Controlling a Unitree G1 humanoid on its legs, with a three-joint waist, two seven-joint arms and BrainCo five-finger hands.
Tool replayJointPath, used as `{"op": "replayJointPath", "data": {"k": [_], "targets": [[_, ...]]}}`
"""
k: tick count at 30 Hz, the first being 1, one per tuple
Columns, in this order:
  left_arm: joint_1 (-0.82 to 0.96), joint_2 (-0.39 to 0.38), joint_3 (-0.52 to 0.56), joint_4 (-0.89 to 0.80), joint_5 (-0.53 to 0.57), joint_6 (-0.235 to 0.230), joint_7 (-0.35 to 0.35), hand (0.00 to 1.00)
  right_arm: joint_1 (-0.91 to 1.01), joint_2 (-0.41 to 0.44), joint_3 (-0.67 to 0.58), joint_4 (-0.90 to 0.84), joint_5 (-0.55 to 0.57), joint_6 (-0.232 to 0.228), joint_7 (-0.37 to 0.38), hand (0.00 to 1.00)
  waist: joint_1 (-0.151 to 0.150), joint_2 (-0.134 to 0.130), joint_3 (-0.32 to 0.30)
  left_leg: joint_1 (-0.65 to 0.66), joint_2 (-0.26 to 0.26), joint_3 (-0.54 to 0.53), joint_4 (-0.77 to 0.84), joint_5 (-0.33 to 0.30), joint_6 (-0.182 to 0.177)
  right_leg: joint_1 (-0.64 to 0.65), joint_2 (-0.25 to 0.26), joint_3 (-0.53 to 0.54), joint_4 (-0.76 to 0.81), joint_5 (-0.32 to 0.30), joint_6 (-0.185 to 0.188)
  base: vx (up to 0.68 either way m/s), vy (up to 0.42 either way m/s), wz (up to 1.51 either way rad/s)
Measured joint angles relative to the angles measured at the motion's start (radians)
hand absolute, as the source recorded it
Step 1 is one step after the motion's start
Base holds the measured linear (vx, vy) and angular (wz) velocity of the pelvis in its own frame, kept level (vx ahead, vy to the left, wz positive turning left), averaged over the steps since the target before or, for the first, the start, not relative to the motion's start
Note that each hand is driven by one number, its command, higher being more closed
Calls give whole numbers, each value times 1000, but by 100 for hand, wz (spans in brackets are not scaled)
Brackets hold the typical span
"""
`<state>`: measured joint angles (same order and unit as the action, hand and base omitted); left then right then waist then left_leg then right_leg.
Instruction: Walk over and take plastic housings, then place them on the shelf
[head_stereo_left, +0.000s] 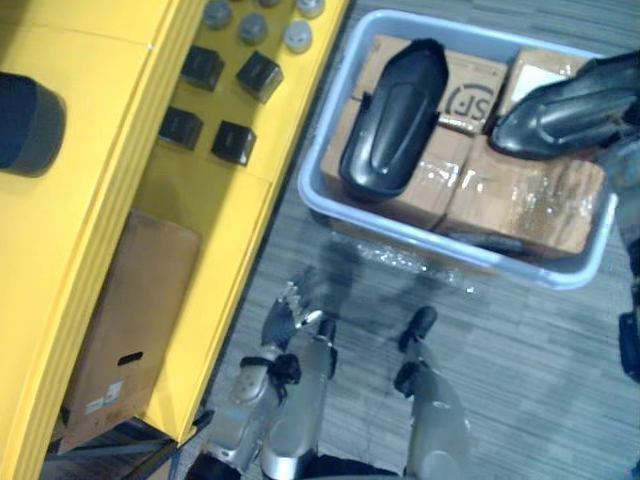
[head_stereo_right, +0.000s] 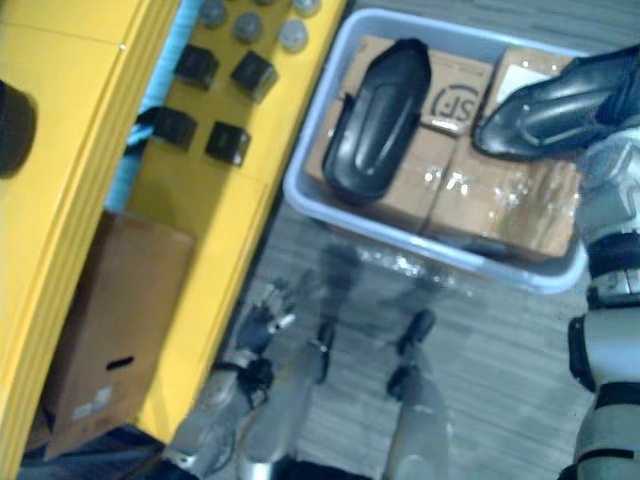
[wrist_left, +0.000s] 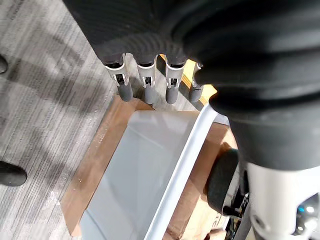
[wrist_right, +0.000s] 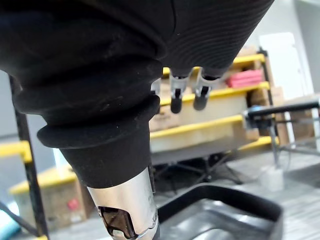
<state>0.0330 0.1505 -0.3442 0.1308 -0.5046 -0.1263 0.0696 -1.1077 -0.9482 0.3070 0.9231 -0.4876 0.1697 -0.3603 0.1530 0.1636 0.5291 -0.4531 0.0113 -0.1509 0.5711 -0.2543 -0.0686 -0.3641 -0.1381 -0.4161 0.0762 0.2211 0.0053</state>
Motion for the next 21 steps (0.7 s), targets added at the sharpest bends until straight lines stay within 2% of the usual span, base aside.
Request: {"op": "replayJointPath", "data": {"k": [7, 19, 21], "targets": [[15, 6, -3, 39, -9, 30, -11, 0, -6, -16, 58, 32, 0, 38, 139, 0, 3, -2, 1, -5, 0, 0, 1, -2, 1, -5, 0, 0, 0, 0, 0, -34, 75, 0], [21, 15, -30, 107, -46, 40, -35, 0, -10, -36, 81, 80, -16, 60, 295, 0, 28, -1, 0, -58, -7, 0, 14, -1, 2, -75, -16, 5, 43, -2, -9, -36, 80, -1], [21, 15, -30, 115, -47, 34, -35, 0, -11, -38, 91, 90, -16, 79, 313, 0, 30, 0, 0, -72, -10, 0, 21, -2, 3, -90, -20, 5, 59, -14, -12, -70, 80, 3]]}}
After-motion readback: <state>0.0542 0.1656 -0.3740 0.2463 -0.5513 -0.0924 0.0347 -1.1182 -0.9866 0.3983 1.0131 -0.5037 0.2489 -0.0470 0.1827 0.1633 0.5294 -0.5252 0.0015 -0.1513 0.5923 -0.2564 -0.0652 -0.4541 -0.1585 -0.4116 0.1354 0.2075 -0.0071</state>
